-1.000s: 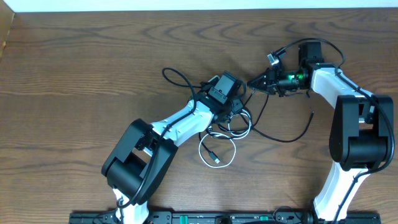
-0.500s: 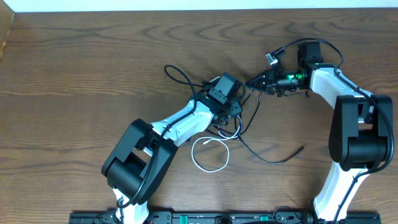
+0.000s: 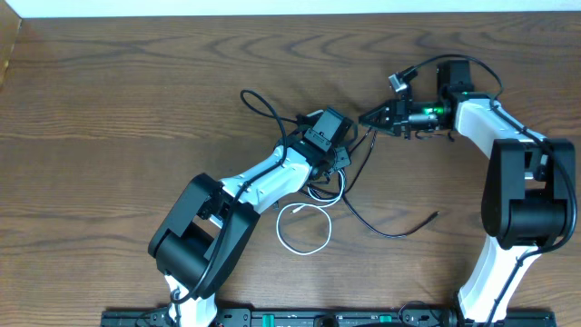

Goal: Untangle cables

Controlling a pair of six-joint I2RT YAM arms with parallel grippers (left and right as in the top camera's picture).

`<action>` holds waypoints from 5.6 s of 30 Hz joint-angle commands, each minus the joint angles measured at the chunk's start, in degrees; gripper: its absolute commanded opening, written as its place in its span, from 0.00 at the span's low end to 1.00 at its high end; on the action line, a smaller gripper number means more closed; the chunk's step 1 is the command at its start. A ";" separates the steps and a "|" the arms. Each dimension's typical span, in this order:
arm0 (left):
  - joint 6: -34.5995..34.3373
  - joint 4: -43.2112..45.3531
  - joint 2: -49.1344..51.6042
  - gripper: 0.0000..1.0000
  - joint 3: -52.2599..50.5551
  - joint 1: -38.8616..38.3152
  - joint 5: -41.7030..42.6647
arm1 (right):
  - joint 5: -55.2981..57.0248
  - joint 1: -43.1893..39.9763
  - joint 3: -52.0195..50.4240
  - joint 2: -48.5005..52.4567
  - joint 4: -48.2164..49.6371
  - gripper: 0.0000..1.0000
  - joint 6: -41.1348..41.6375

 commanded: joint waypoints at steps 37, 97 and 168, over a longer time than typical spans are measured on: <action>23.06 -1.22 -17.38 0.08 -0.02 0.17 10.34 | 12.74 0.61 -0.02 -1.44 -2.29 0.42 0.00; -29.33 -4.17 -17.33 0.08 -0.02 11.93 13.49 | -5.38 12.63 -0.02 -1.44 -0.33 0.36 -32.39; -18.69 -6.88 -7.63 0.35 -0.33 15.32 19.93 | -6.60 11.47 -0.02 -1.44 1.38 0.01 -26.60</action>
